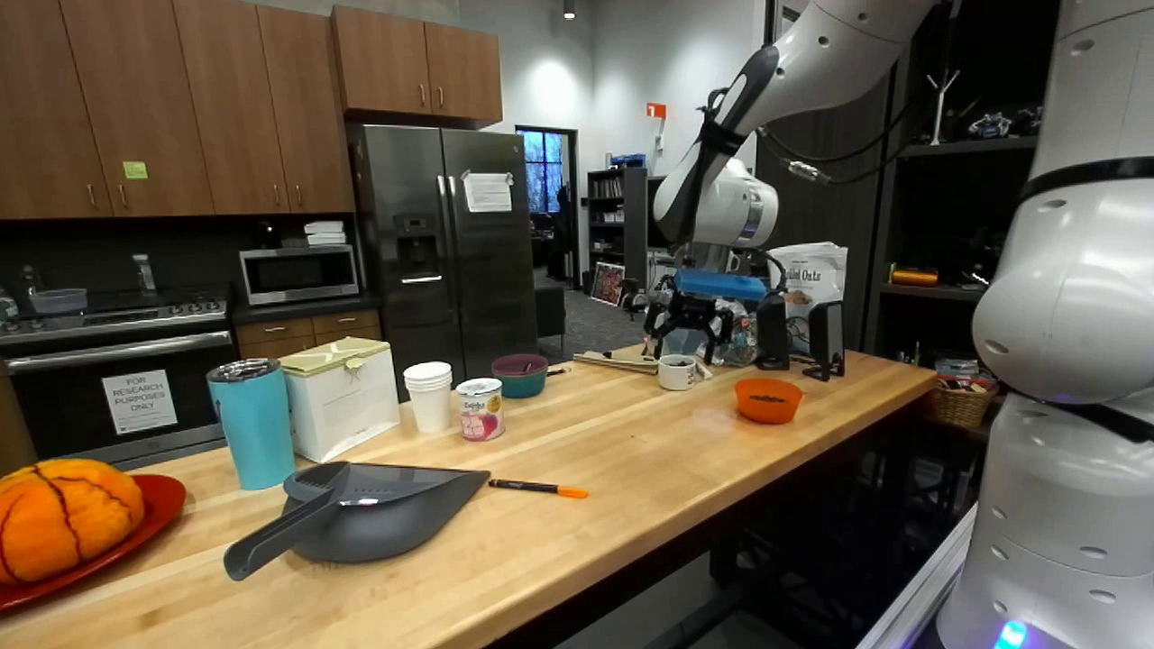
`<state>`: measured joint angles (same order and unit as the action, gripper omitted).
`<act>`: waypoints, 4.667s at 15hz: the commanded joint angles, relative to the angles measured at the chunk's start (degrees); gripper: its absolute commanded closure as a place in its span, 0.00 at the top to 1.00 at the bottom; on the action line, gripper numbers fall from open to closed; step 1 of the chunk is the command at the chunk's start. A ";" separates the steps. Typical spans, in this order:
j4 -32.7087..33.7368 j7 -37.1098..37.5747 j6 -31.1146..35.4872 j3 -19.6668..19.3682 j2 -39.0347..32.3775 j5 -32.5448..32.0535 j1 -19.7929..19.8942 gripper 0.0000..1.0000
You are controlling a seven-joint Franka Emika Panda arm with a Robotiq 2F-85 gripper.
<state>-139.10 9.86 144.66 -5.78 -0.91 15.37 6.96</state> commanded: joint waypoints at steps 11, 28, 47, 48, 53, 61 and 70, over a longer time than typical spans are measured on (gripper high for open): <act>0.13 -6.51 5.70 0.18 -7.74 4.27 1.08 1.00; 2.19 -11.03 7.33 1.09 -12.61 11.62 3.29 1.00; 1.37 -12.92 7.39 -0.52 -12.74 7.65 6.72 1.00; 1.45 -12.54 6.98 -0.68 -12.66 6.80 6.51 1.00; 1.13 -8.08 2.40 -2.24 -11.58 -0.95 4.75 1.00; 0.70 -0.59 0.74 -0.87 -7.69 -8.00 -0.79 1.00; 0.36 5.54 3.19 -0.26 -6.68 -7.06 -2.97 1.00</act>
<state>-136.73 11.07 148.22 -4.56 -10.21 9.20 3.85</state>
